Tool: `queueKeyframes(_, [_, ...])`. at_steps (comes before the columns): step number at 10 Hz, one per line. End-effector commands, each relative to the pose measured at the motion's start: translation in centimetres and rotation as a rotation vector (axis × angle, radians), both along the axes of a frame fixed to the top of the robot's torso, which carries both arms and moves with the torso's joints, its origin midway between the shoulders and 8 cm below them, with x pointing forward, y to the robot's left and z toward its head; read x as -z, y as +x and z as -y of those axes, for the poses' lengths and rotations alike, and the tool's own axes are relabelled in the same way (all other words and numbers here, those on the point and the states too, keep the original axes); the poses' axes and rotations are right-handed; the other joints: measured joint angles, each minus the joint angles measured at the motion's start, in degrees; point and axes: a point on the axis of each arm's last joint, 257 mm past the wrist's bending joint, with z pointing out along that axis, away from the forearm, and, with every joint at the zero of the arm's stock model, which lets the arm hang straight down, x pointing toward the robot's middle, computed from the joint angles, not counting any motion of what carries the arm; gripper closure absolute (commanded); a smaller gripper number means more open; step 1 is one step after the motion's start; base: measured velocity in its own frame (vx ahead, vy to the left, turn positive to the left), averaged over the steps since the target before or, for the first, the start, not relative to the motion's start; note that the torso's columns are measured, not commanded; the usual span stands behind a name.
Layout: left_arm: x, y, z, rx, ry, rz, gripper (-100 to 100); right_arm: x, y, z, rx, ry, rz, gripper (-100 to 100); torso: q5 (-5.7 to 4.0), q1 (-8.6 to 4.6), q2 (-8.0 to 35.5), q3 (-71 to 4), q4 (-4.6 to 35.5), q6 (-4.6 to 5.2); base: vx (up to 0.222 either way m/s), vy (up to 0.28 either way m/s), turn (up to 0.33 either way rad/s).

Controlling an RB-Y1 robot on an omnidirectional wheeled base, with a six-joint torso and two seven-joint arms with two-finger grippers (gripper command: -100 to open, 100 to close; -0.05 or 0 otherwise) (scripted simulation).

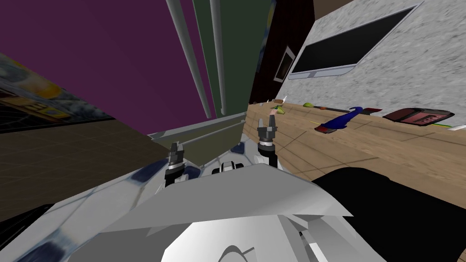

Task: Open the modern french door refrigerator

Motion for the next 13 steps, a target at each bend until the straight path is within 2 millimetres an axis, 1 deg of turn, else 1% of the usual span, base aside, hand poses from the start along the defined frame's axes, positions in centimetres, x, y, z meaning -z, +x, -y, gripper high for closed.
queueKeyframes(1, [1.9, -0.5, -0.6, -0.014, -0.022, -0.014, -100, 0.0, 0.0, 0.0, 0.000, 0.000, 0.000, 0, 0.01, 0.06, 0.1, 0.0, 0.0, 0.00, 0.067, -0.004, 0.039])
queueKeyframes(2, [2.1, -0.5, -0.7, -0.015, -0.023, -0.018, -100, 0.0, 0.0, 0.0, 0.000, 0.000, 0.000, 0, 0.02, 0.07, 0.0, 0.0, 0.0, -0.01, 0.058, -0.001, 0.022])
queueKeyframes(3, [2.9, -0.8, -0.9, -0.022, -0.036, -0.016, -100, 0.0, 0.0, 0.0, 0.000, 0.000, 0.000, 0, 0.02, 0.07, 0.0, 0.0, 0.0, 0.01, 0.060, 0.001, 0.037])
queueKeyframes(4, [3.2, -0.8, -1.0, -0.024, -0.038, -0.023, -100, 0.0, 0.0, 0.0, 0.000, 0.000, 0.000, 0, 0.02, 0.05, 0.0, 0.0, 0.0, 0.00, 0.055, -0.002, 0.022])
queueKeyframes(5, [4.1, -1.1, -1.2, -0.031, -0.052, -0.025, -100, 0.0, 0.0, 0.0, 0.000, 0.000, 0.000, 0, 0.01, 0.02, 0.0, 0.0, 0.0, 0.01, 0.066, -0.008, 0.036])
queueKeyframes(6, [4.4, -1.4, -1.3, -0.036, -0.062, -0.016, -100, 0.0, 0.0, 0.0, 0.000, 0.000, 0.000, 0, 0.00, 0.00, -0.1, 0.0, 0.0, 0.00, 0.101, -0.011, 0.060])
queueKeyframes(8, [6.0, -1.8, -1.6, -0.048, -0.080, -0.037, -100, 0.0, 0.0, 0.0, 0.000, 0.000, 0.000, 0, 0.00, 0.01, 0.0, 0.0, 0.0, 0.00, 0.073, -0.015, 0.032])
queueKeyframes(9, [6.1, -1.8, -1.6, -0.049, -0.081, -0.039, -100, 0.0, 0.0, 0.0, 0.000, 0.000, 0.000, 0, 0.14, 0.20, -0.2, -0.1, -0.1, 0.08, 0.039, -0.009, 0.021])
queueKeyframes(10, [6.8, -2.1, -1.7, -0.055, -0.093, -0.039, -100, 0.0, 0.0, 0.0, 0.000, 0.000, 0.000, 0, 0.23, 0.34, -0.3, -0.1, -0.2, 0.11, 0.050, -0.005, 0.036])
queueKeyframes(11, [7.0, -2.2, -1.8, -0.056, -0.095, -0.044, -100, 0.0, 0.0, 0.0, 0.000, 0.000, 0.000, 0, 0.33, 0.40, -0.5, -0.2, -0.3, 0.14, 0.045, -0.003, 0.021])
queueKeyframes(13, [8.3, -2.8, -1.9, -0.068, -0.118, -0.046, -100, 0.0, 0.0, 0.0, 0.000, 0.000, 0.000, 0, 0.49, 0.58, -0.8, -0.4, -0.5, 0.15, 0.062, -0.007, 0.031])
